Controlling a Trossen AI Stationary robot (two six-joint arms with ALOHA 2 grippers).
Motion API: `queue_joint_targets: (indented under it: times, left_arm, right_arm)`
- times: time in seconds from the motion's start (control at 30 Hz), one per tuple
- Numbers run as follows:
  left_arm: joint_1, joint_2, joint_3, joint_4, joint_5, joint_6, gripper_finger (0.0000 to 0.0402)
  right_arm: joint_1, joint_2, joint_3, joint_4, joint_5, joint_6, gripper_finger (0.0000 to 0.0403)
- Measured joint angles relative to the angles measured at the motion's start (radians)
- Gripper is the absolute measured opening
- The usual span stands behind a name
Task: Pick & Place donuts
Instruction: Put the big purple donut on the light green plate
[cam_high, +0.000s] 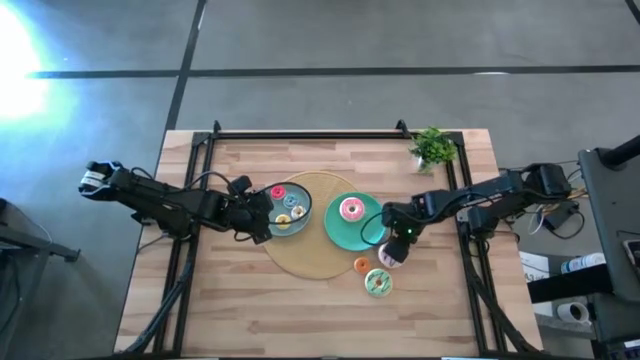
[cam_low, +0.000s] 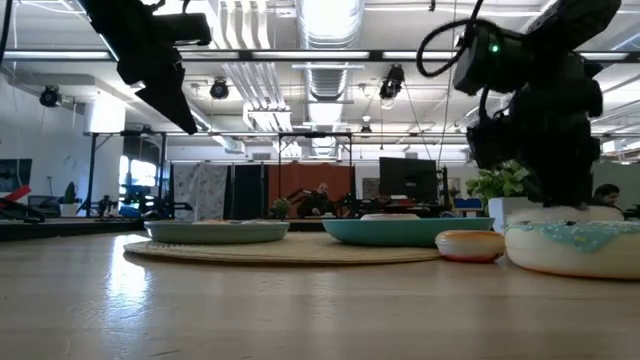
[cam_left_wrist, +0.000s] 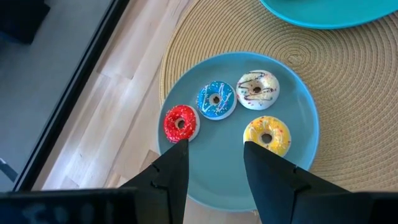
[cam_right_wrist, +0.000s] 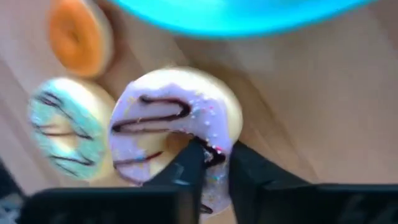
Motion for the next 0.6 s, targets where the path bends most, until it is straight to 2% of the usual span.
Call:
queue_joint_targets:
  times: [0.07,0.17,0.3,0.4,0.6]
  left_arm:
    - [0.000,0.000,0.000,0.000,0.001,0.000,0.0129]
    - [0.000,0.000,0.000,0.000,0.015,0.000,0.0129]
    - [0.000,0.000,0.000,0.001,0.016,0.000,0.0129]
    - [0.000,0.000,0.000,0.013,0.016,0.014,0.0129]
    - [0.000,0.000,0.000,0.054,0.016,0.035,0.0129]
  right_arm:
    - [-0.001,-0.030,0.002,0.002,-0.005,0.024,0.0024]
    - [-0.001,-0.084,0.015,-0.002,0.032,0.091,0.0019]
    - [-0.003,-0.137,0.094,0.005,0.198,0.149,0.0019]
    - [-0.021,-0.109,0.164,0.013,0.305,0.159,0.0019]
    - [-0.066,0.060,0.226,0.005,0.283,0.141,0.0022]
